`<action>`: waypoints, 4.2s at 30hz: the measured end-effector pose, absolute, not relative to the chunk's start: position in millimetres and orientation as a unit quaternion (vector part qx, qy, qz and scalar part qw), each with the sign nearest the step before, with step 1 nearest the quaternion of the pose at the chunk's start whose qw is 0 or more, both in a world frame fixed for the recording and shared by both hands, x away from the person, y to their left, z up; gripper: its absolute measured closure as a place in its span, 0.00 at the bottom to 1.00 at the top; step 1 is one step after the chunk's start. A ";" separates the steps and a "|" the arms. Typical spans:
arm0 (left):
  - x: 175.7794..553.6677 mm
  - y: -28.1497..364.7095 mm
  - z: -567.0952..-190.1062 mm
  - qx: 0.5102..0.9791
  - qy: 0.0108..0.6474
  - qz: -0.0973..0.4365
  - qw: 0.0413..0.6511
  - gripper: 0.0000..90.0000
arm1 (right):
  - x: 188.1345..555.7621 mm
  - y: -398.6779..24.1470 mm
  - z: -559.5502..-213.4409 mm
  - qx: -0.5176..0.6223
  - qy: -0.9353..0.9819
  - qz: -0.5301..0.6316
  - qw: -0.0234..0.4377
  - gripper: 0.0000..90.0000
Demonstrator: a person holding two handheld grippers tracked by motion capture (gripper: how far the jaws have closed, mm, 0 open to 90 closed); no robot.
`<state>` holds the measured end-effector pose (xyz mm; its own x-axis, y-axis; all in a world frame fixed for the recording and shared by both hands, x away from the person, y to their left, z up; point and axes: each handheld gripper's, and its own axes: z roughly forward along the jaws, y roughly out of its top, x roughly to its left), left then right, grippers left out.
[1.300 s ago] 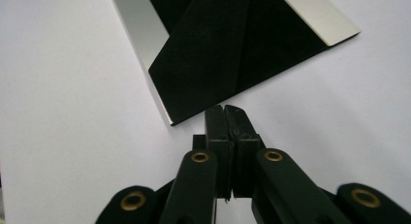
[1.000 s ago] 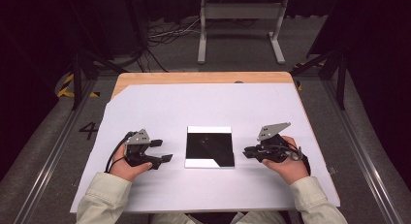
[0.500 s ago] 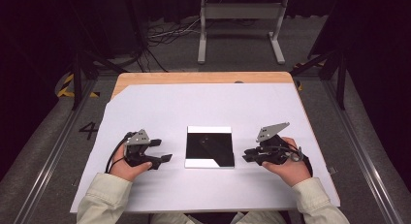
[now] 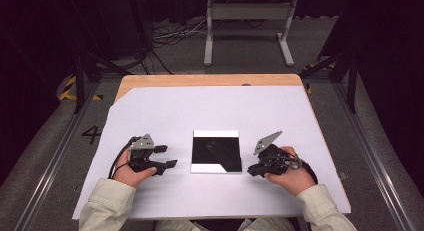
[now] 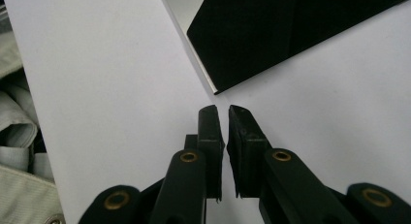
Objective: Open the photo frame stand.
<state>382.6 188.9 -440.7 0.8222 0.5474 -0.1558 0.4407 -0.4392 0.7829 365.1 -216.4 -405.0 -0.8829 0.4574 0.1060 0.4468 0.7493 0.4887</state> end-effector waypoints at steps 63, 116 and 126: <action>378.8 194.4 -443.7 0.844 0.306 0.068 0.436 0.32 | 366.7 -199.5 -391.5 0.243 0.927 0.283 0.038 1.00; 382.0 191.9 -447.2 0.846 0.303 0.059 0.436 0.32 | 358.2 -218.9 -366.7 0.278 0.864 0.403 0.114 0.98; 381.7 190.3 -446.8 0.845 0.304 0.059 0.436 0.32 | 356.8 -229.5 -358.8 0.299 0.847 0.423 0.122 0.85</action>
<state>381.7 190.3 -446.8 0.8081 0.5654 -0.1653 0.4623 -0.4348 0.7728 356.8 -229.5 -358.8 -0.7918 0.6090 0.0464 0.4031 0.4639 0.7889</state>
